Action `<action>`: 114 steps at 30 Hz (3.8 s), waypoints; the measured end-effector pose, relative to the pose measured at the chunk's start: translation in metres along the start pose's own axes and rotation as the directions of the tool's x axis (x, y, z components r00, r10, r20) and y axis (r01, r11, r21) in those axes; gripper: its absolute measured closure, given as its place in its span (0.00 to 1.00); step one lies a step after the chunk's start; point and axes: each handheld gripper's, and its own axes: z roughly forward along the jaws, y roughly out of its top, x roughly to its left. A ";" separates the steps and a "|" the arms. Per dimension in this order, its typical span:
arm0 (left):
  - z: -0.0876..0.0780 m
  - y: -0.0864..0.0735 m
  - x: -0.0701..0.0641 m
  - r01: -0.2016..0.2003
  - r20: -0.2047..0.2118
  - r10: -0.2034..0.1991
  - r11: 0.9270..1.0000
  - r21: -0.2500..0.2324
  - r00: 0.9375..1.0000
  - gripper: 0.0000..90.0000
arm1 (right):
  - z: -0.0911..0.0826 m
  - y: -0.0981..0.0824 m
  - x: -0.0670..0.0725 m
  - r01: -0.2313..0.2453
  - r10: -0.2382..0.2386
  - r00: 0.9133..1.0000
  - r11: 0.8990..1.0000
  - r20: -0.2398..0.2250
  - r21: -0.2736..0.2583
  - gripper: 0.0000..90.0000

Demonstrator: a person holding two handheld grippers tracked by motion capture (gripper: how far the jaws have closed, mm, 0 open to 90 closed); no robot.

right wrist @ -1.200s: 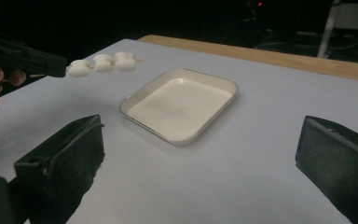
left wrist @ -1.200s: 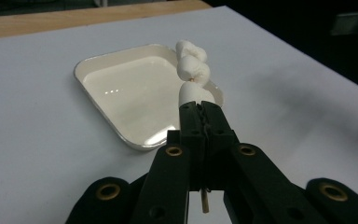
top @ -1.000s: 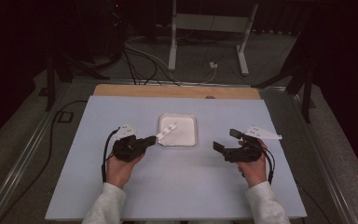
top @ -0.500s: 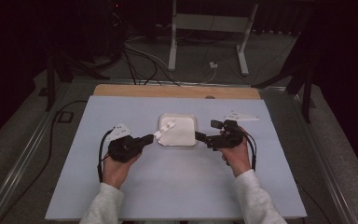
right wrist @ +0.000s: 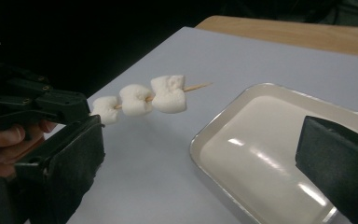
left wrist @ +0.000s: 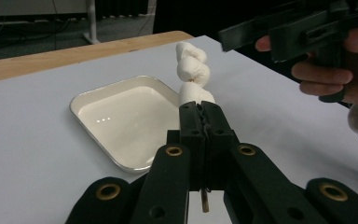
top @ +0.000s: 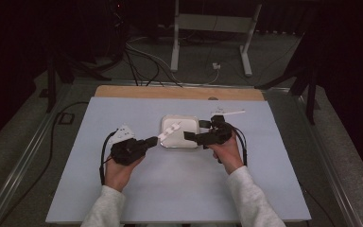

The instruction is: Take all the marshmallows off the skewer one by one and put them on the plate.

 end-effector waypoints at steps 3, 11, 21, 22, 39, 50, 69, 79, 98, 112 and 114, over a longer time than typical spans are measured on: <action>-0.001 0.000 -0.001 -0.008 0.003 0.008 1.000 -0.003 1.000 1.00 | 0.005 -0.001 -0.004 -0.027 0.028 0.999 0.999 -0.020 0.024 0.01; 0.001 0.000 -0.003 -0.021 0.019 0.021 1.000 -0.004 1.000 1.00 | 0.009 -0.001 -0.008 -0.061 0.063 0.994 0.998 -0.092 0.024 0.20; 0.006 0.000 -0.009 -0.043 0.055 0.044 0.999 -0.010 0.998 1.00 | 0.018 0.001 -0.009 -0.121 0.125 0.964 0.992 -0.234 0.031 0.62; 0.006 0.000 -0.008 -0.045 0.054 0.046 0.999 -0.006 0.998 1.00 | 0.019 0.002 -0.008 -0.133 0.136 0.957 0.991 -0.258 0.028 0.68; 0.022 -0.007 -0.015 -0.094 0.080 0.088 0.993 0.066 0.993 0.99 | 0.017 0.008 -0.002 -0.182 0.170 0.927 0.983 -0.335 -0.006 0.86; 0.032 -0.013 -0.019 -0.134 0.057 0.127 0.981 0.141 0.990 1.00 | 0.016 0.011 0.003 -0.160 0.150 0.932 0.987 -0.331 -0.002 0.88; 0.027 -0.019 -0.013 -0.209 0.020 0.209 0.966 0.155 0.978 1.00 | 0.008 0.012 0.001 -0.201 0.185 0.941 0.979 -0.282 -0.031 0.90; 0.022 -0.022 -0.002 -0.149 -0.004 0.152 0.974 0.174 0.988 1.00 | -0.034 0.025 -0.019 -0.247 0.194 0.946 0.951 -0.261 -0.187 0.91; 0.016 -0.013 -0.002 -0.088 0.005 0.088 0.989 0.118 0.996 1.00 | 0.014 -0.002 -0.036 -0.141 0.141 0.990 0.990 -0.012 0.001 0.88; 0.018 -0.014 -0.002 -0.077 0.013 0.077 0.990 0.118 0.997 1.00 | 0.048 -0.030 -0.050 -0.146 0.129 0.983 0.982 0.133 0.123 0.88; 0.018 -0.014 -0.002 -0.078 0.013 0.077 0.990 0.119 0.997 1.00 | 0.051 -0.033 -0.052 -0.152 0.132 0.981 0.978 0.141 0.141 0.87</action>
